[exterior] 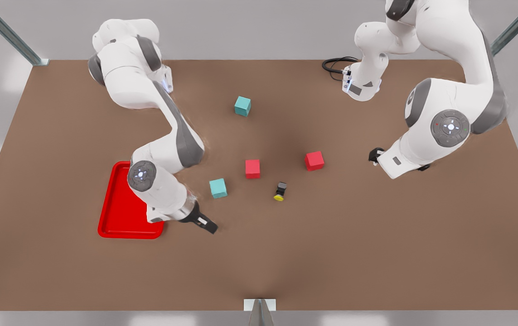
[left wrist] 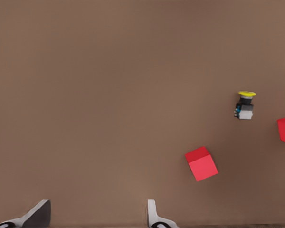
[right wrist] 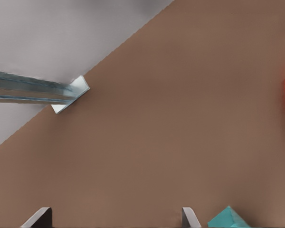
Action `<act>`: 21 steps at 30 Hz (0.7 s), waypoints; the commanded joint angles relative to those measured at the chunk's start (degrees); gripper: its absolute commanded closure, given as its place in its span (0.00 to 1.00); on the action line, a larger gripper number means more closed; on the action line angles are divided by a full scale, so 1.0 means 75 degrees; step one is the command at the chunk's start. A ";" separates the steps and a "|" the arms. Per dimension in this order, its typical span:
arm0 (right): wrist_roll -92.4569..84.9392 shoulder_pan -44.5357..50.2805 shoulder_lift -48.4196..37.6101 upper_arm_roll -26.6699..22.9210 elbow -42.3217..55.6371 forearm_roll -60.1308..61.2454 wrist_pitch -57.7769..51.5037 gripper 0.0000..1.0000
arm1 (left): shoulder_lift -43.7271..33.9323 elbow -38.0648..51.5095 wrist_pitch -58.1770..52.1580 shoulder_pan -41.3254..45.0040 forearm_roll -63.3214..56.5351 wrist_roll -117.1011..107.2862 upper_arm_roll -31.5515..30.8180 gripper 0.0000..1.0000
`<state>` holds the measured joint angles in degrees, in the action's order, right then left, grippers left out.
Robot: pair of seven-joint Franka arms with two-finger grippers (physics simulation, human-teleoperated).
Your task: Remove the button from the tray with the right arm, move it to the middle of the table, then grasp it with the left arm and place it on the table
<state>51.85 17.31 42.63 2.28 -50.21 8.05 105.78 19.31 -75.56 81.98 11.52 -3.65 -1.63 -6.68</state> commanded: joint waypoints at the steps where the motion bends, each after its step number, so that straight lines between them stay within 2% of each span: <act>1: -0.5647 -0.0667 -0.0842 0.0024 -0.0311 -0.0744 -0.2817 0.00 | 0.0587 0.0008 0.0505 0.1016 0.0860 -0.2953 -0.0011 0.00; 2: -0.5916 -0.0995 -0.1964 0.0035 -0.2145 -0.0769 -0.2365 0.00 | 0.1173 0.0008 0.1335 0.1755 0.1424 -0.4185 -0.0011 0.00; 3: -0.6080 -0.1042 -0.3710 0.0036 -0.4676 -0.1083 -0.0726 0.00 | 0.1806 0.0008 0.2285 0.2400 0.1425 -0.5101 -0.0011 0.00; 5: -0.6632 -0.1393 -0.3914 0.0024 -0.4192 -0.1038 -0.1155 0.00 | 0.2533 0.0008 0.3938 0.2905 0.1378 -0.6051 0.0001 0.00; 7: -0.6679 -0.1429 -0.3879 0.0024 -0.4168 -0.1050 -0.0874 0.00 | 0.3155 -0.0003 0.5263 0.2929 0.1097 -0.6193 0.0001 0.00; 9: -0.6667 -0.1382 -0.3867 0.0024 -0.4168 -0.1097 -0.0838 0.00 | 0.3366 -0.0097 0.5979 0.2894 0.0991 -0.6064 0.0001 0.00; 11: -0.6667 -0.1441 -0.3867 0.0024 -0.4156 -0.1108 -0.0826 0.00 | 0.3355 -0.0787 0.6927 0.2906 0.0466 -0.5679 0.0001 0.00; 14: -0.6667 -0.1453 -0.3867 0.0012 -0.4156 -0.1120 -0.0826 0.00 | 0.3191 -0.1608 0.7081 0.2800 0.0241 -0.3076 0.0129 0.00; 17: -0.6667 -0.1441 -0.3867 0.0012 -0.4156 -0.1132 -0.0815 0.00 | 0.2839 -0.2147 0.7069 0.2812 0.0206 -0.2912 0.0129 0.00; 21: -0.6620 -0.1429 -0.3856 0.0000 -0.4051 -0.1155 -0.0826 0.00 | 0.2991 -0.2242 0.7245 0.2859 0.0206 -0.3029 0.0106 0.00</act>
<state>17.78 6.56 13.72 2.30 -80.70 -0.50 99.58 41.55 -92.24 131.86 32.88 -1.72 -22.42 -5.85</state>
